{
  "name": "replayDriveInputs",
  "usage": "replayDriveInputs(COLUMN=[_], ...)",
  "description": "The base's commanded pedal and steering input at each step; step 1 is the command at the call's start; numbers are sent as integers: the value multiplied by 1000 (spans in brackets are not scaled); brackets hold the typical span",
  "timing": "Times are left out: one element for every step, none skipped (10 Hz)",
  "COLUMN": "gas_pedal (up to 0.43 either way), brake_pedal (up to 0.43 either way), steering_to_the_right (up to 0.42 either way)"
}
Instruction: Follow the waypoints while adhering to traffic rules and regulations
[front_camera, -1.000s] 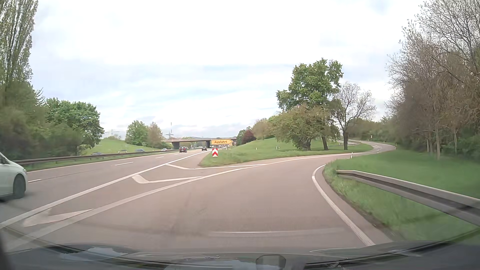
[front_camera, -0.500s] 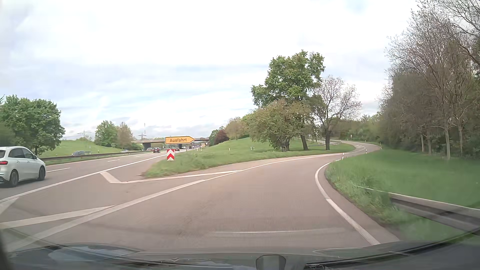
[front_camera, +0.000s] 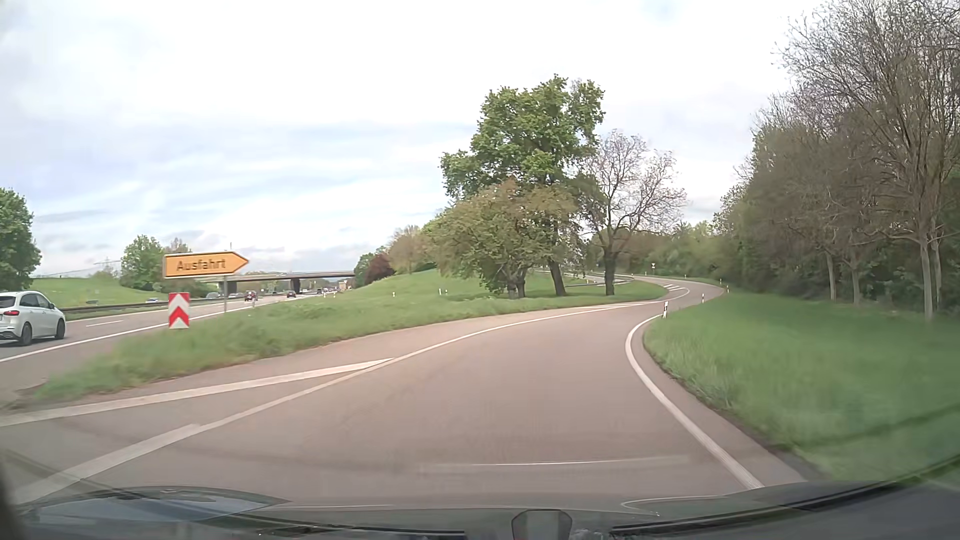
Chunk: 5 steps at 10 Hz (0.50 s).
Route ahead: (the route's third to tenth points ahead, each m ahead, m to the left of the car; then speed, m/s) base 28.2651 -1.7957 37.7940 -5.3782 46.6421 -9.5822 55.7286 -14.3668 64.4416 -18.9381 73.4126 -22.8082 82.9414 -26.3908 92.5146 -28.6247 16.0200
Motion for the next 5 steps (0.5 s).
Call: replayDriveInputs(gas_pedal=[98, 98, 98, 98, 98], brake_pedal=[0, 0, 0, 0, 0], steering_to_the_right=[64, 65, 65, 65, 64])
